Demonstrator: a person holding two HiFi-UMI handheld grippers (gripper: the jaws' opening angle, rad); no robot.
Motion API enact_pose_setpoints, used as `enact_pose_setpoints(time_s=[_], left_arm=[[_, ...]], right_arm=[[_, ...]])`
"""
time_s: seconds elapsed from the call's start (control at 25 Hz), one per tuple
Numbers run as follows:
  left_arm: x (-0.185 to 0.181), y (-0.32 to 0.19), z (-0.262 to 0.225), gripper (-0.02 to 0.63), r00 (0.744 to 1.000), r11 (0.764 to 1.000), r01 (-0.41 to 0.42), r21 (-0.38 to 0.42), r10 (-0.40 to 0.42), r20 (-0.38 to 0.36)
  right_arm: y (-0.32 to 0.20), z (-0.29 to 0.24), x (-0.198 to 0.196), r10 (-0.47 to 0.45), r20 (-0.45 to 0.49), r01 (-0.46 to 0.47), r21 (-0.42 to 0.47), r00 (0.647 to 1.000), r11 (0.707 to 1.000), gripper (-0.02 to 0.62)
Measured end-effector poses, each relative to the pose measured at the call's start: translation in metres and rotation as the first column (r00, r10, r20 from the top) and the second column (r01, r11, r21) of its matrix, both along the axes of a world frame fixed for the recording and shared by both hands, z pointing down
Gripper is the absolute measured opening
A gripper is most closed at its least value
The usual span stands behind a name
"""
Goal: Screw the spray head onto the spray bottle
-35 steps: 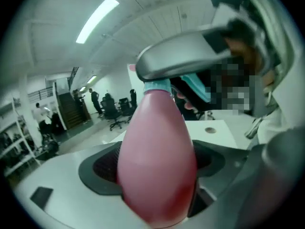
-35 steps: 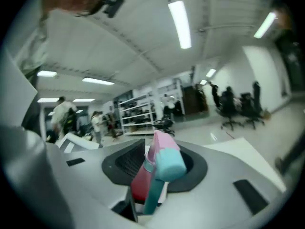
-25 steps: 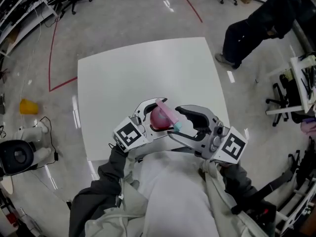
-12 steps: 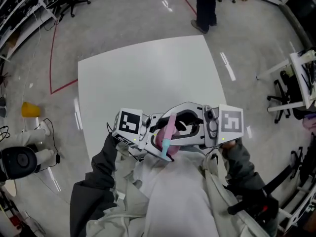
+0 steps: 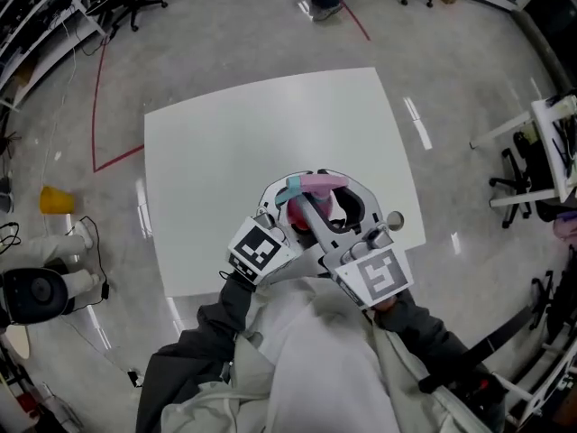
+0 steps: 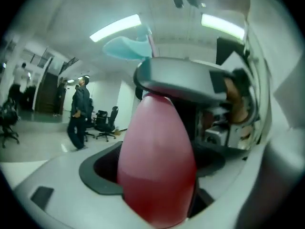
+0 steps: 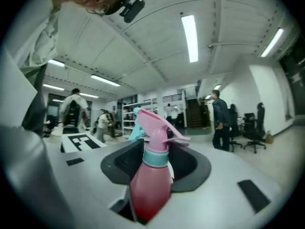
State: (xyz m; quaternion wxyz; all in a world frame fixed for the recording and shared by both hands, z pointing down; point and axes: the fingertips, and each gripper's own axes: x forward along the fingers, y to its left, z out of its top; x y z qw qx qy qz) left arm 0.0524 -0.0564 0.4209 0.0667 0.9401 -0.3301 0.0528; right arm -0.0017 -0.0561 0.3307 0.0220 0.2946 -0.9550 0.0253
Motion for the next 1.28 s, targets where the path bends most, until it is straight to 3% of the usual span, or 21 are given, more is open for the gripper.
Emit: enact_pose_setpoints(time_s=[0.08, 0.16, 0.24, 0.36, 0.48, 0.52, 0.56, 0.6, 0.68, 0.76, 0.84, 0.92, 1.0, 1.16, 1.28], left_arm=[[-0.003, 0.011, -0.011, 0.43, 0.992, 0.997, -0.081, 0.013, 0.082, -0.099], [-0.007, 0.022, -0.022, 0.43, 0.978, 0.987, -0.155, 0.052, 0.161, -0.134], [-0.008, 0.033, -0.029, 0.43, 0.956, 0.969, -0.238, 0.064, 0.246, -0.163], [-0.005, 0.046, -0.027, 0.43, 0.93, 0.939, -0.341, 0.055, 0.345, -0.123], [0.001, 0.051, -0.015, 0.43, 0.919, 0.921, -0.389, 0.032, 0.39, -0.057], [0.001, 0.049, -0.012, 0.431, 0.921, 0.923, -0.384, 0.021, 0.385, -0.054], [0.0, 0.046, -0.01, 0.431, 0.93, 0.932, -0.363, 0.011, 0.363, -0.062], [-0.002, 0.04, -0.009, 0.43, 0.943, 0.945, -0.327, 0.005, 0.327, -0.069], [-0.01, 0.024, -0.008, 0.431, 0.975, 0.976, -0.218, 0.016, 0.219, -0.036], [-0.018, 0.006, 0.001, 0.431, 0.996, 0.998, -0.063, 0.025, 0.061, 0.069], [-0.025, -0.008, 0.015, 0.431, 0.977, 0.995, 0.09, 0.034, -0.095, 0.19], [-0.024, -0.011, 0.021, 0.431, 0.966, 0.99, 0.141, 0.031, -0.144, 0.215], [-0.02, -0.007, 0.016, 0.431, 0.98, 0.993, 0.113, 0.018, -0.115, 0.165], [-0.025, 0.0, 0.007, 0.43, 0.997, 0.999, 0.048, 0.001, -0.047, 0.061], [-0.035, 0.0, 0.006, 0.431, 0.997, 0.999, 0.034, -0.003, -0.034, 0.075]], right_arm=[[0.016, -0.001, -0.007, -0.174, -0.007, 0.174, -0.007, 0.985, 0.985, 0.2], [0.029, 0.0, -0.002, -0.351, 0.014, 0.351, -0.044, 0.936, 0.935, 0.251], [0.035, -0.007, 0.007, -0.473, 0.106, 0.481, -0.081, 0.875, 0.873, 0.267], [0.033, -0.031, 0.012, -0.539, 0.24, 0.562, -0.033, 0.807, 0.826, 0.267], [0.041, -0.035, 0.0, -0.575, 0.157, 0.581, 0.012, 0.803, 0.814, 0.263], [0.043, -0.034, -0.006, -0.574, 0.113, 0.574, 0.03, 0.811, 0.818, 0.219], [0.042, -0.034, -0.01, -0.553, 0.079, 0.551, 0.046, 0.829, 0.833, 0.131], [0.038, -0.034, -0.013, -0.513, 0.058, 0.511, 0.057, 0.856, 0.858, 0.094], [0.024, -0.033, -0.014, -0.391, 0.049, 0.388, 0.058, 0.919, 0.92, 0.094], [0.005, -0.025, -0.009, -0.21, 0.046, 0.209, 0.021, 0.977, 0.978, 0.094], [-0.012, -0.013, -0.002, -0.024, 0.043, 0.027, -0.051, 0.999, 0.998, 0.092], [-0.016, -0.008, 0.002, 0.055, 0.056, -0.05, -0.085, 0.997, 0.995, 0.092], [-0.011, -0.012, 0.001, 0.012, 0.073, -0.008, -0.056, 0.997, 0.998, 0.094], [0.003, -0.027, 0.012, -0.172, 0.118, 0.171, 0.011, 0.978, 0.985, 0.126], [0.013, -0.024, 0.014, -0.273, 0.097, 0.273, 0.014, 0.957, 0.962, 0.126]])
